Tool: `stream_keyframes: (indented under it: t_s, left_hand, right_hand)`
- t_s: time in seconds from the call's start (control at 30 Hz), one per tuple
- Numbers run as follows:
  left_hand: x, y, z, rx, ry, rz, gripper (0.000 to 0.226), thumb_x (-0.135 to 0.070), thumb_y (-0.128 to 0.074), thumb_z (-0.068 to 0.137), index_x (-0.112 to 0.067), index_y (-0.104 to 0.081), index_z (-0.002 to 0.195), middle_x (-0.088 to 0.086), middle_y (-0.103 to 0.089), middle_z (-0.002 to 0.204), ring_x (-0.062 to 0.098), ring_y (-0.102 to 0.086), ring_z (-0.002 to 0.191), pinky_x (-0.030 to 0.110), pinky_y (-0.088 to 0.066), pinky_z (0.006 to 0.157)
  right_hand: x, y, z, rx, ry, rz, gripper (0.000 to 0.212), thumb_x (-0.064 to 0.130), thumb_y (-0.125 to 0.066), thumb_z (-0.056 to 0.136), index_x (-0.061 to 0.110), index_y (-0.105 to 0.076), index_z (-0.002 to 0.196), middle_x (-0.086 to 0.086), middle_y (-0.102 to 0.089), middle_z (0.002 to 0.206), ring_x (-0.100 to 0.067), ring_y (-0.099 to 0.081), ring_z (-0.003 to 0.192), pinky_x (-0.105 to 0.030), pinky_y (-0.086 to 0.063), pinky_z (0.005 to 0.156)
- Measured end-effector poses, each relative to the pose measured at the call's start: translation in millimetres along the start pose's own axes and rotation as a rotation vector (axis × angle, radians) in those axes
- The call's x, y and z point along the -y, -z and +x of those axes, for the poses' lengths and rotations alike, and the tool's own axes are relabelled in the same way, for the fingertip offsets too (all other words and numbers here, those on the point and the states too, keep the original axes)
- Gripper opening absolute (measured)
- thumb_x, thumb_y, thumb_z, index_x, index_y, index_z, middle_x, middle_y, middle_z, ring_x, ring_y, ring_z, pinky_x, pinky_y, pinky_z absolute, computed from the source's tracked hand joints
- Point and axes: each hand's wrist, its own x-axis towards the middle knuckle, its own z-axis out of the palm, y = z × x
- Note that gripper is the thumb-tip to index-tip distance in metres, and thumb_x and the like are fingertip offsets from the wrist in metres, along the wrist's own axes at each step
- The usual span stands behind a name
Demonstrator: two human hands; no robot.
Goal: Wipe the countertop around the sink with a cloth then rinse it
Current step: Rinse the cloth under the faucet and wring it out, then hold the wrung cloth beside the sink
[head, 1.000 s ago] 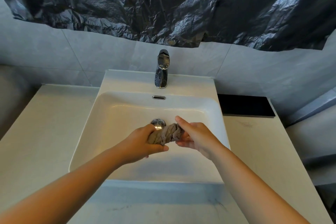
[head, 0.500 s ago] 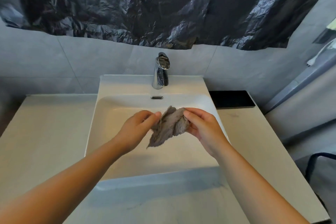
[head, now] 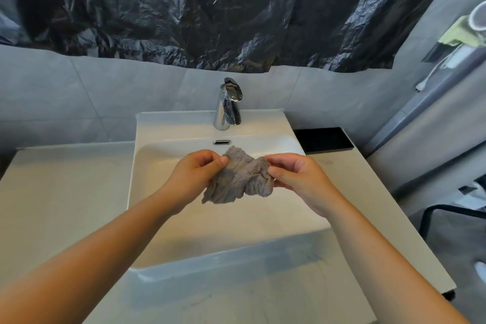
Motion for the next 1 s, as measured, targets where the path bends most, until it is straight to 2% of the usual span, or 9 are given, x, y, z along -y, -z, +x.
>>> stream_keyframes:
  t_s: [0.17,0.23,0.33,0.43,0.5,0.63,0.83,0.9,1.0]
  left_hand:
    - [-8,-13,0,0.059,-0.126,0.225,0.021,-0.033,-0.053,0.094,-0.017,-0.056,0.082,-0.008,-0.056,0.068,0.000,-0.049,0.058,0.014,-0.040,0.054]
    - [-11,-18,2,0.112,-0.143,0.217,0.018,-0.034,-0.064,0.087,-0.017,-0.058,0.090,-0.005,-0.063,0.075,0.006,-0.057,0.066,0.019,-0.046,0.058]
    - [-15,-25,8,0.137,-0.047,0.117,0.038,-0.041,-0.075,0.072,-0.022,-0.063,0.103,-0.003,-0.071,0.093,0.011,-0.068,0.084,0.028,-0.057,0.075]
    - [-19,-40,13,0.115,-0.001,0.020,0.029,-0.032,-0.073,0.078,-0.016,-0.066,0.101,0.002,-0.073,0.093,0.018,-0.070,0.088,0.039,-0.057,0.081]
    - [-20,-55,15,0.117,0.001,-0.012,0.023,-0.027,-0.069,0.084,-0.012,-0.063,0.100,0.008,-0.071,0.093,0.024,-0.069,0.088,0.040,-0.058,0.076]
    - [-25,-92,18,0.200,0.013,-0.026,0.016,-0.025,-0.061,0.090,-0.010,-0.059,0.097,0.012,-0.065,0.091,0.026,-0.064,0.083,0.038,-0.054,0.074]
    - [-35,-174,24,0.038,-0.102,0.026,0.013,-0.027,-0.063,0.089,-0.016,-0.056,0.086,0.007,-0.063,0.081,0.023,-0.062,0.076,0.044,-0.053,0.070]
    - [-39,-204,26,0.052,-0.055,-0.050,0.013,-0.027,-0.063,0.088,-0.016,-0.056,0.085,0.009,-0.063,0.081,0.027,-0.061,0.078,0.048,-0.054,0.071]
    - [-45,-257,27,-0.008,-0.014,-0.132,0.011,-0.019,-0.060,0.091,-0.014,-0.054,0.084,0.007,-0.059,0.076,0.021,-0.058,0.070,0.032,-0.052,0.060]
  right_hand:
    - [-2,-3,-6,-0.077,-0.016,0.115,0.012,0.008,-0.056,0.092,0.007,-0.067,0.098,-0.008,-0.069,0.092,-0.014,-0.065,0.080,-0.024,-0.053,0.068]
    - [-3,-3,-9,-0.089,-0.032,0.165,0.012,0.007,-0.055,0.093,0.004,-0.064,0.101,-0.008,-0.068,0.088,-0.016,-0.065,0.079,-0.026,-0.054,0.067]
    - [-3,0,-13,-0.171,-0.003,0.159,0.018,0.009,-0.055,0.093,0.009,-0.061,0.110,-0.008,-0.069,0.091,-0.017,-0.068,0.084,-0.030,-0.056,0.073]
    - [-7,10,-21,-0.171,-0.127,0.261,0.036,0.026,-0.064,0.087,0.014,-0.056,0.120,-0.009,-0.069,0.107,-0.019,-0.069,0.096,-0.037,-0.055,0.089]
    - [-11,17,-28,-0.142,-0.183,0.241,0.034,0.028,-0.067,0.085,0.011,-0.062,0.113,-0.009,-0.070,0.107,-0.020,-0.069,0.098,-0.040,-0.053,0.093]
    - [-18,43,-39,-0.275,-0.062,0.285,0.019,0.016,-0.055,0.094,0.007,-0.069,0.102,-0.013,-0.072,0.104,-0.025,-0.067,0.101,-0.039,-0.052,0.093]
    - [-32,95,-57,-0.387,-0.064,0.268,0.027,0.028,-0.043,0.100,0.014,-0.064,0.108,-0.009,-0.071,0.103,-0.017,-0.070,0.091,-0.029,-0.057,0.069]
    - [-36,121,-65,-0.349,-0.123,0.272,0.027,0.034,-0.044,0.099,0.018,-0.063,0.110,-0.006,-0.071,0.104,-0.014,-0.070,0.092,-0.031,-0.058,0.073]
    - [-46,165,-82,-0.239,-0.199,0.403,0.033,0.038,-0.050,0.096,0.013,-0.062,0.113,-0.009,-0.071,0.105,-0.021,-0.069,0.095,-0.042,-0.057,0.084]
